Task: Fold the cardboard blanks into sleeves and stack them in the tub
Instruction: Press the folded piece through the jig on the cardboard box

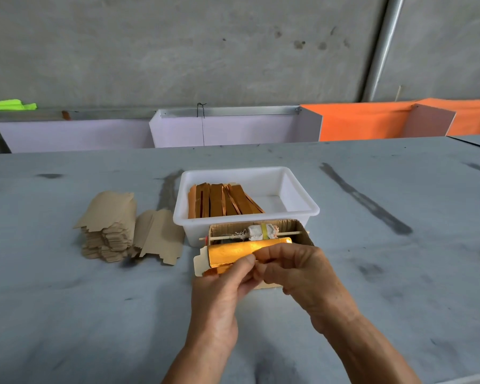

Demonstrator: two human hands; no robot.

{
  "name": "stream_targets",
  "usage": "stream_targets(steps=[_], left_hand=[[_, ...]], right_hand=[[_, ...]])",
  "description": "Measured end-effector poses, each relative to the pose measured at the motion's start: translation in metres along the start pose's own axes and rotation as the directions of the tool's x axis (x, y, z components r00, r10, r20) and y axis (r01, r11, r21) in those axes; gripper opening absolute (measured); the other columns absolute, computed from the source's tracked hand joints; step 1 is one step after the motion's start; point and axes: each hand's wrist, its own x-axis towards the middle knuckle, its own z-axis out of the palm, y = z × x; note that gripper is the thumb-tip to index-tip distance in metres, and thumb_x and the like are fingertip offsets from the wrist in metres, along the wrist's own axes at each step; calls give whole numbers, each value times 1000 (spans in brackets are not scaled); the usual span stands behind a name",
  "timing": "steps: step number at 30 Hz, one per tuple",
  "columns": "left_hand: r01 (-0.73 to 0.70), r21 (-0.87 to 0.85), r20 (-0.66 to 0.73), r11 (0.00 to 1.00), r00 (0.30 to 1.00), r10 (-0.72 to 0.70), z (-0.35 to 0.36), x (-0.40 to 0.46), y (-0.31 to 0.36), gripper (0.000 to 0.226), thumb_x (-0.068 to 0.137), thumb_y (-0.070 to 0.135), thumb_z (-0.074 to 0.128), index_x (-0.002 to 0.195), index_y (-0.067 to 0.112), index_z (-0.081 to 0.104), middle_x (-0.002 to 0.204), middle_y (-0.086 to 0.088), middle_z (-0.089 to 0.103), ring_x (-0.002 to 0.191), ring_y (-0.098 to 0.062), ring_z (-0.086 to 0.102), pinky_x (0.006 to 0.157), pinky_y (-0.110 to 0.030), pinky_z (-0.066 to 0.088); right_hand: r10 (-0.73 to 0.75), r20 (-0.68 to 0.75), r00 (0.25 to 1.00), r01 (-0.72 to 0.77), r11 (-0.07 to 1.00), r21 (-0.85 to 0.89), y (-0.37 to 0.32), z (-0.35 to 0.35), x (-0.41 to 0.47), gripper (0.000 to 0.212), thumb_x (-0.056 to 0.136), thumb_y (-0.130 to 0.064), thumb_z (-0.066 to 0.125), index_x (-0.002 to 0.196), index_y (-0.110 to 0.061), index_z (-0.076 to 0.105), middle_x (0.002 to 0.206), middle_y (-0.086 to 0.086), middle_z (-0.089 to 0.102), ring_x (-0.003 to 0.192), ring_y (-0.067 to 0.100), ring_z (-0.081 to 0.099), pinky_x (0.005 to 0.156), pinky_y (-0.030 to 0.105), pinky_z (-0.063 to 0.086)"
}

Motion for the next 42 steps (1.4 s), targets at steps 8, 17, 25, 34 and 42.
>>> stream_targets(steps=[8,17,25,34,42], left_hand=[[159,-8,-105,987,982,-159,-4,5,-7,33,70,1,73,103,1,66,88,-15,73,69,-25,71,57,-31,59],[78,-200,-310,977,941,-139,4,4,-13,45,72,3,74,115,4,63,103,-17,70,87,-29,68,56,-25,53],[167,-235,-212,957,953,-218,9,6,-9,53,72,5,72,123,11,58,111,-16,67,91,-28,65,65,-31,48],[342,-179,-200,923,906,-374,6,14,-7,53,72,3,74,122,6,56,111,-19,65,91,-28,63,59,-35,49],[403,-102,-219,909,883,-416,-3,19,-13,33,70,-1,74,99,5,59,102,-19,65,85,-25,62,57,-33,48]], right_hand=[[39,-25,999,-41,994,-106,1,6,-5,22,79,1,70,91,-17,67,65,2,71,57,15,59,47,16,43],[-46,-384,922,38,999,-31,25,43,-18,38,73,-1,76,91,-26,55,65,-16,71,66,-5,66,59,7,47],[209,-236,949,-116,928,355,23,21,-10,32,69,2,79,93,-4,59,63,2,72,49,2,63,42,9,41],[-73,-248,966,128,968,216,35,16,-2,25,71,5,76,85,-15,69,65,9,71,64,18,69,60,20,52],[-90,-284,955,179,936,304,43,20,-7,23,68,8,76,76,-13,71,70,12,72,61,17,68,58,18,52]])
